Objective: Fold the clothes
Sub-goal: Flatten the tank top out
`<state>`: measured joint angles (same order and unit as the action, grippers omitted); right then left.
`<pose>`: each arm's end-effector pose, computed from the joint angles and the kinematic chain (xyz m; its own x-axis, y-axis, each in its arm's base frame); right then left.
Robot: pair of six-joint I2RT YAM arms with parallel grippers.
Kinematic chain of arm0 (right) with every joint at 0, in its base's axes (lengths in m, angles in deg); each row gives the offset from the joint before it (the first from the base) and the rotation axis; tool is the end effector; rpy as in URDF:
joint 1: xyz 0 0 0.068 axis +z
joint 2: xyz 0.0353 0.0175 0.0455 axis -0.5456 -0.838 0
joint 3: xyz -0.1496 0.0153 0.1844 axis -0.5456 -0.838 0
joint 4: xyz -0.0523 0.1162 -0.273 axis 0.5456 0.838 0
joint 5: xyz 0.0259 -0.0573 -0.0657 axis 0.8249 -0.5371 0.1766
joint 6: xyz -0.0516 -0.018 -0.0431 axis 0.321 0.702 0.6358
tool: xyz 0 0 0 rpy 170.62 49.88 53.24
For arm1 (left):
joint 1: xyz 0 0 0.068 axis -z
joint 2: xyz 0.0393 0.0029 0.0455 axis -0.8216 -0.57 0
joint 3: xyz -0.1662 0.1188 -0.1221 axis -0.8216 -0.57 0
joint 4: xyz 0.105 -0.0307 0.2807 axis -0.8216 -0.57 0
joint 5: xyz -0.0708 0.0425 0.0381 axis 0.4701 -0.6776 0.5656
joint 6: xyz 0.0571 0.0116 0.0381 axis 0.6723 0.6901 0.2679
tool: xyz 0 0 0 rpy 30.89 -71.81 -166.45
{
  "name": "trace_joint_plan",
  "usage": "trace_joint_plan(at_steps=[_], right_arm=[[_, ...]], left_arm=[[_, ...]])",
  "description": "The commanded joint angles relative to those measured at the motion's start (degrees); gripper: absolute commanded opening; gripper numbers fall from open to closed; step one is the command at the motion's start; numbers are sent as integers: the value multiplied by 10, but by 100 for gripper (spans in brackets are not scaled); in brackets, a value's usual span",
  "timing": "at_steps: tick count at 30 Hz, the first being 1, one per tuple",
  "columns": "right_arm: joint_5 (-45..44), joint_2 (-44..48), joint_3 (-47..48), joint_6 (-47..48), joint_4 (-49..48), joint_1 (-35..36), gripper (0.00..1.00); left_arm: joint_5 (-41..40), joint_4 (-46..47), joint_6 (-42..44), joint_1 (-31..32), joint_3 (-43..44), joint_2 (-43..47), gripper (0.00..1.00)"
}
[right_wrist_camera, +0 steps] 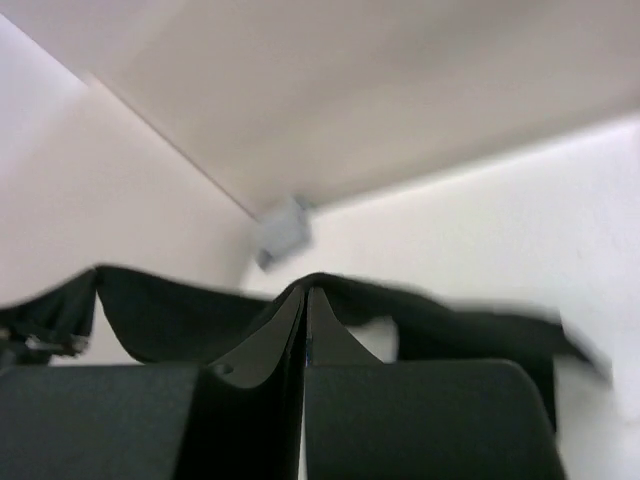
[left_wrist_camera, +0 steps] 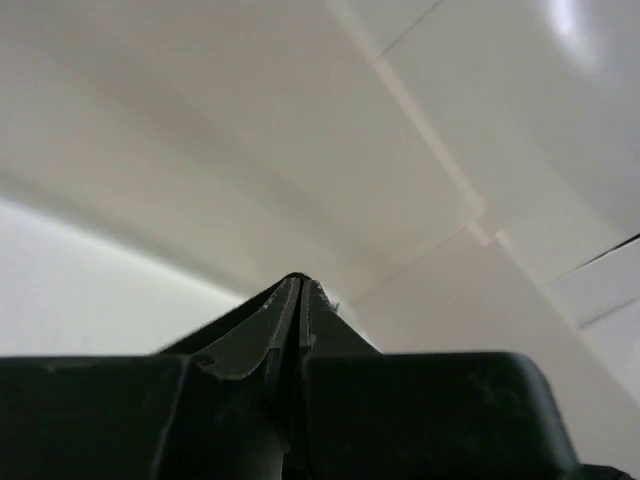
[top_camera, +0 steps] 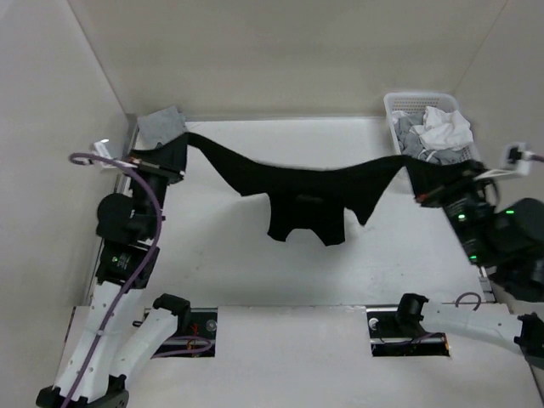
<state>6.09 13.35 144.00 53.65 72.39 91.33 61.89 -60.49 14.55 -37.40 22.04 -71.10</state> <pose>0.1205 0.1206 0.4830 -0.0900 0.5617 -0.8225 -0.2415 0.7889 0.5651 0.2269 -0.0637 0.4090 0.0422 -0.7973 -0.6021 0.2873 0.5869 -0.7570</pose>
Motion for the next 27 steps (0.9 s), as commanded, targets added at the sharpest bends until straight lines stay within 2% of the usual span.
trace_joint_plan(at_steps=[1,5,8,10,14,16,19,22,27], right_arm=[[-119,-23,110,146,-21,60,0],[-122,-83,229,322,-142,95,1],[-109,-139,302,387,-174,102,1],[-78,-175,333,396,-175,70,1],[44,-246,366,332,-134,-97,1],[158,-295,379,250,-91,-206,1],[327,-389,389,145,-76,-344,1],[412,-499,440,117,-73,-413,1],[423,-638,618,113,-13,-432,1]], left_arm=[[-37,9,28,-3,99,0,0],[-37,12,50,-15,228,-35,0],[-38,8,66,-15,299,-66,0],[-40,7,79,-20,333,-92,0],[-32,-9,109,-18,393,-163,0],[-38,-8,112,-26,390,-212,0],[-33,-14,98,-69,375,-308,0],[-4,-17,66,-115,392,-412,0],[68,-37,27,-162,497,-537,0]])
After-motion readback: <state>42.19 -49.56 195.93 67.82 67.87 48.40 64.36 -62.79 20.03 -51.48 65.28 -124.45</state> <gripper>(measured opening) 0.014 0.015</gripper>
